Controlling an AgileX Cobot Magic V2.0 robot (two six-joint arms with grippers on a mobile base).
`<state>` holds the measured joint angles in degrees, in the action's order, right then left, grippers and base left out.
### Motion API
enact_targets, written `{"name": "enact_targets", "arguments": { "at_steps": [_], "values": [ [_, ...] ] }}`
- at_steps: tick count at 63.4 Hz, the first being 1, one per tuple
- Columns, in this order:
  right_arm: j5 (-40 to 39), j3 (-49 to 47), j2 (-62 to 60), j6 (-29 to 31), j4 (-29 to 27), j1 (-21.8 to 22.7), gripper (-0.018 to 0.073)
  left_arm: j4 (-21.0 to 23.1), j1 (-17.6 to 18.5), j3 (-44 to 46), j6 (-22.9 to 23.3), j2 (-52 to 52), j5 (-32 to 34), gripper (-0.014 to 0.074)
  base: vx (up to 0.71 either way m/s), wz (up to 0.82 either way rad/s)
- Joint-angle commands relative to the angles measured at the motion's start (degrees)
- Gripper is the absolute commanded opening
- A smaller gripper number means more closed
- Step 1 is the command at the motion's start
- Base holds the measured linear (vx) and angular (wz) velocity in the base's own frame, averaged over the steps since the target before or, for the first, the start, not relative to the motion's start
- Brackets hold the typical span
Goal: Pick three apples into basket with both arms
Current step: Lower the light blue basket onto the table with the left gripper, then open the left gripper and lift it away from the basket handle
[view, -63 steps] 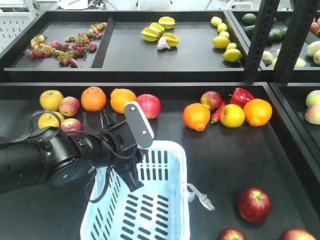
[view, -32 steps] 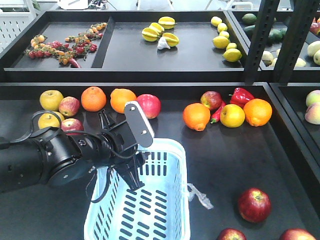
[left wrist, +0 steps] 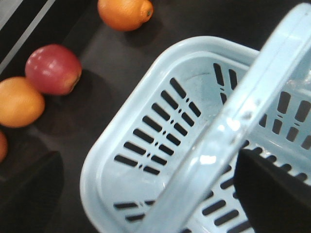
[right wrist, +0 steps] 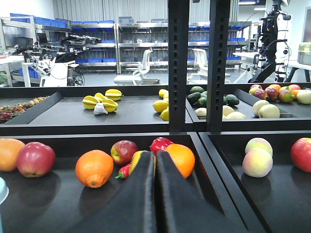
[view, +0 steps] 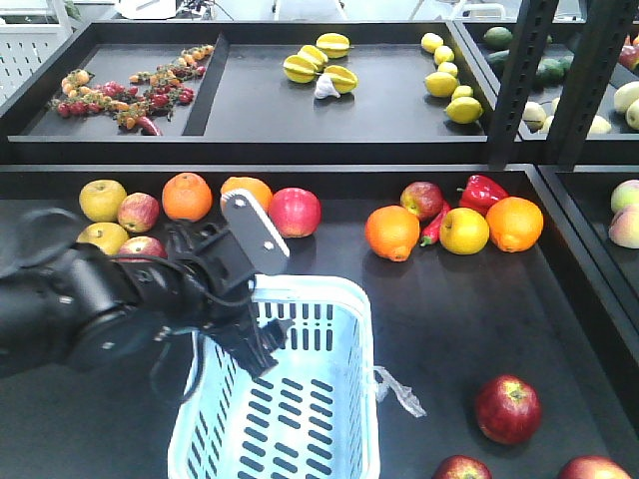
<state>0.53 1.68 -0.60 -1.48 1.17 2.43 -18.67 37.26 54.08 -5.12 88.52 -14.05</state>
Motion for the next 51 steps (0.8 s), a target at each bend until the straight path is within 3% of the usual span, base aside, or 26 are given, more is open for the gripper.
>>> {"name": "enact_targets", "arguments": {
  "at_steps": [1, 22, 28, 38, 51],
  "values": [
    [-4.29, 0.76, -0.42, 0.32, 0.27, 0.29, -0.0009, 3.08, 0.10, 1.74, 1.21, -6.12, -2.79, 0.0675, 0.00, 0.00],
    [-4.29, 0.76, -0.42, 0.32, 0.27, 0.29, -0.0009, 10.76, 0.10, 1.74, 1.11, -22.66, -20.99, 0.0647, 0.00, 0.00],
    [-4.29, 0.76, -0.42, 0.32, 0.27, 0.29, -0.0009, 10.60, -0.12, 1.74, 3.17, -26.75, -24.84, 0.0642, 0.00, 0.00],
    [-4.29, 0.76, -0.42, 0.32, 0.27, 0.29, -0.0009, 3.39, -0.12, 1.74, 11.63, -32.07, -27.36, 0.0630, 0.00, 0.00],
    [-4.29, 0.76, -0.42, 0.32, 0.27, 0.29, -0.0009, -11.01, -0.12, 1.74, 25.62, -36.51, -32.41, 0.0624, 0.00, 0.00]
  ]
}}
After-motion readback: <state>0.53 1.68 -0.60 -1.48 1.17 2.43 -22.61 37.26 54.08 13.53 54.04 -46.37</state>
